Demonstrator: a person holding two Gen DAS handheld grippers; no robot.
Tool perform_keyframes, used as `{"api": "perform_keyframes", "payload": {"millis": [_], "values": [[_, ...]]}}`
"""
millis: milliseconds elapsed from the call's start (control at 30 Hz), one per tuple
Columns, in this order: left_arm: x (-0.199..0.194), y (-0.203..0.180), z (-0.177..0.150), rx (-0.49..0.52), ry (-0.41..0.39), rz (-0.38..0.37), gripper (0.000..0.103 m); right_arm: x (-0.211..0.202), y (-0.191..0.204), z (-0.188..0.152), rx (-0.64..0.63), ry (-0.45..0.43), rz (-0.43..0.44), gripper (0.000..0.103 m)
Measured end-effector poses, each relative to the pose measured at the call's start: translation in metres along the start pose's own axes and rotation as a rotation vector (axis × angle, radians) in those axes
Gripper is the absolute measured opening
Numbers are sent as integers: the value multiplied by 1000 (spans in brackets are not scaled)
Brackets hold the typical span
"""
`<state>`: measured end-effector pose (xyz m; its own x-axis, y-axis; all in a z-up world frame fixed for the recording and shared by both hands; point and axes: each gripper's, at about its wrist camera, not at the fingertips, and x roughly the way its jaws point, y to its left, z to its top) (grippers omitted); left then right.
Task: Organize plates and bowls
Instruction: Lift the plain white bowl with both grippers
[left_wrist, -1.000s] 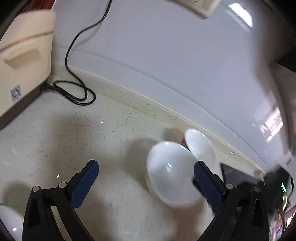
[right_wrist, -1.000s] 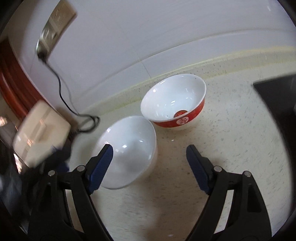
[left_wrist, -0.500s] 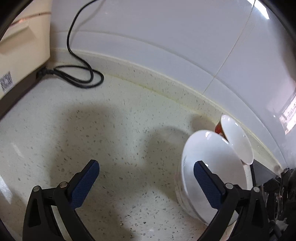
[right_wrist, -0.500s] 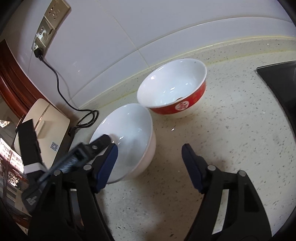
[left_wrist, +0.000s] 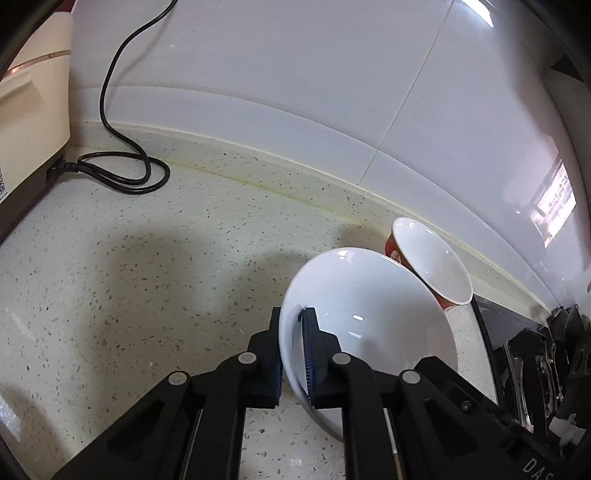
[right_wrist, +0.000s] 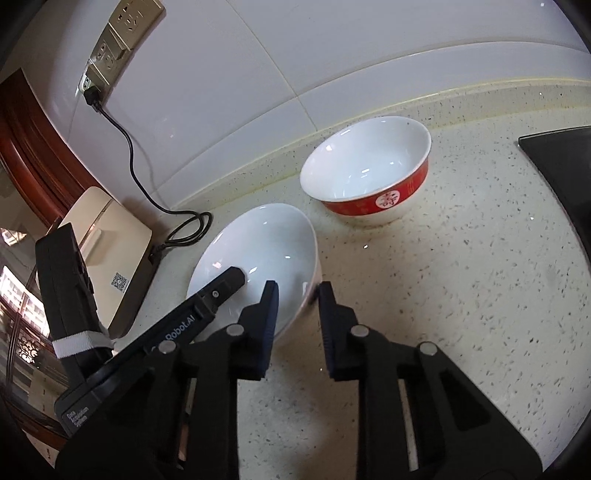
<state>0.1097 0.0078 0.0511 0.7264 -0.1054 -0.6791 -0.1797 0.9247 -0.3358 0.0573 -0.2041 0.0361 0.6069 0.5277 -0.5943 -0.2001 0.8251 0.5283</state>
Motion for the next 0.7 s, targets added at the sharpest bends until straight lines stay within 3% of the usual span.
{"api": "perform_keyframes", "payload": {"millis": [267, 700], "values": [[-10, -2, 1, 11, -19, 29, 10, -2, 9, -3, -13, 6, 9, 23], [-44, 1, 0, 26, -94, 78, 10, -16, 22, -2, -52, -9, 97, 23]]}}
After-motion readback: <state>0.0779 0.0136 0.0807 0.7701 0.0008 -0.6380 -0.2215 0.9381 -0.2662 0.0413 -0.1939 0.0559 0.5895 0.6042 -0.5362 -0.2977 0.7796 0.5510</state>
